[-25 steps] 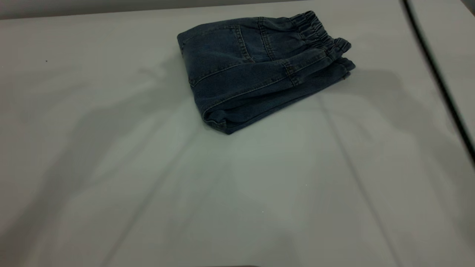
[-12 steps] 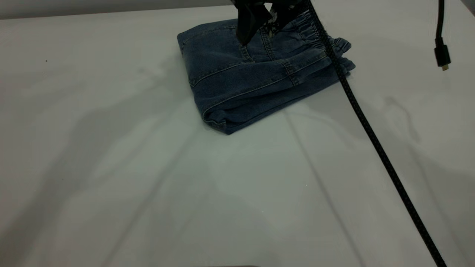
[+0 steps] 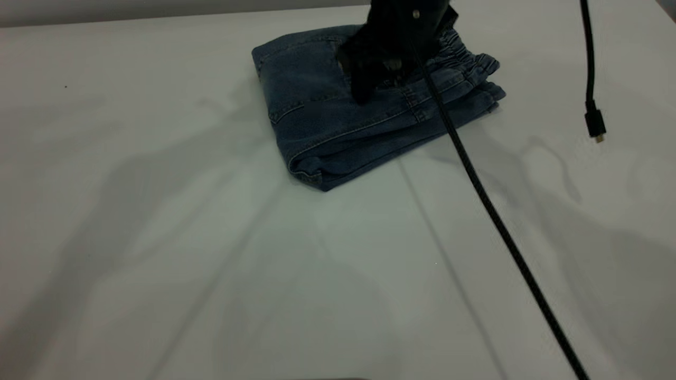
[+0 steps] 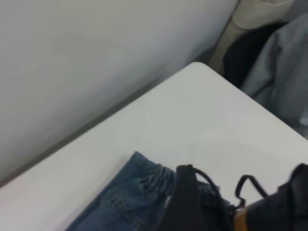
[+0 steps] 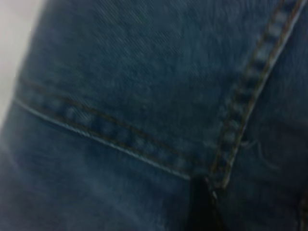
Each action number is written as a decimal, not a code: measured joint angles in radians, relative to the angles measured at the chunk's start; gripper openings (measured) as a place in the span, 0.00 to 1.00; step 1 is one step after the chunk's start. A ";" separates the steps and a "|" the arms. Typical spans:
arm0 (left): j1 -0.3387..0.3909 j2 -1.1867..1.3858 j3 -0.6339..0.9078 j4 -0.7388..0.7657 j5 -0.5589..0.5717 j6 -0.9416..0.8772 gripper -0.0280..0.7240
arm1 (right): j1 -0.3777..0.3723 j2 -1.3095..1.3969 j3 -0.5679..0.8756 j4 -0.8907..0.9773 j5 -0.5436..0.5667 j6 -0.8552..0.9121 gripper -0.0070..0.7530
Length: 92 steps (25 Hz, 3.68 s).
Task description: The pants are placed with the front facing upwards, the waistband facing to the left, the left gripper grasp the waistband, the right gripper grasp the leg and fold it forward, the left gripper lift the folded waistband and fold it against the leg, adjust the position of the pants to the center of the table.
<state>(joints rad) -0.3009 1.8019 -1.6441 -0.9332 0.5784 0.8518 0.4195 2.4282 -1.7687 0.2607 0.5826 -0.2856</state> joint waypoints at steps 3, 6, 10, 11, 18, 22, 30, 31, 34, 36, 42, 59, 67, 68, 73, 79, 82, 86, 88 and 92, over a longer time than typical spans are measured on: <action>0.000 0.000 0.000 0.000 0.025 -0.008 0.79 | 0.000 0.014 -0.004 -0.001 0.048 0.035 0.54; 0.000 0.000 0.000 0.000 0.036 -0.009 0.79 | 0.000 0.015 -0.008 -0.002 0.137 0.078 0.54; 0.000 0.000 0.000 0.000 0.037 -0.009 0.79 | 0.000 0.015 -0.013 0.037 0.270 0.159 0.54; 0.000 0.000 0.000 0.000 0.037 -0.009 0.79 | 0.000 0.015 -0.013 0.059 0.301 0.169 0.54; 0.000 0.000 0.000 0.000 0.046 -0.010 0.79 | 0.000 0.019 -0.013 0.334 0.383 0.147 0.54; 0.000 0.000 0.000 0.007 0.063 -0.010 0.79 | -0.009 0.011 -0.012 0.372 0.436 0.050 0.54; 0.000 -0.052 0.000 0.165 0.099 -0.035 0.79 | -0.119 -0.191 -0.011 0.309 0.520 0.012 0.54; 0.000 -0.061 0.000 0.186 0.116 -0.051 0.79 | -0.137 -0.231 -0.011 0.291 0.535 0.010 0.54; 0.000 -0.093 0.000 0.256 0.191 -0.102 0.79 | -0.190 -0.347 -0.011 0.223 0.586 0.005 0.54; 0.000 -0.114 0.000 0.313 0.254 -0.143 0.79 | -0.223 -0.426 -0.011 0.186 0.618 0.006 0.54; 0.000 -0.147 0.000 0.453 0.478 -0.274 0.79 | -0.260 -0.618 -0.011 0.164 0.650 0.024 0.54; 0.000 -0.458 0.084 0.642 0.593 -0.458 0.77 | -0.260 -1.157 0.156 0.042 0.673 0.135 0.54; 0.000 -0.688 0.319 0.790 0.593 -0.610 0.77 | -0.260 -1.484 0.594 -0.040 0.677 0.140 0.54; 0.000 -0.718 0.367 0.809 0.593 -0.634 0.77 | -0.260 -1.528 0.654 -0.043 0.677 0.140 0.54; 0.000 -0.872 0.625 0.881 0.593 -0.738 0.77 | -0.260 -1.733 0.923 -0.053 0.626 0.141 0.54; 0.000 -1.063 0.907 0.900 0.566 -0.808 0.77 | -0.260 -1.944 1.185 -0.061 0.557 0.143 0.54; 0.000 -1.145 1.004 0.912 0.521 -0.823 0.77 | -0.260 -2.021 1.277 -0.061 0.549 0.145 0.54; 0.000 -1.235 1.099 0.921 0.492 -0.838 0.77 | -0.260 -2.090 1.294 -0.067 0.543 0.162 0.54; 0.000 -1.266 1.129 0.921 0.494 -0.840 0.77 | -0.260 -2.101 1.294 -0.068 0.543 0.164 0.54; 0.000 -1.311 1.151 0.923 0.515 -0.861 0.77 | -0.259 -2.102 1.294 -0.066 0.542 0.188 0.54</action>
<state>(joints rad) -0.3009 0.4906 -0.4933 -0.0102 1.0937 -0.0093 0.1602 0.3263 -0.4750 0.1942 1.1251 -0.0976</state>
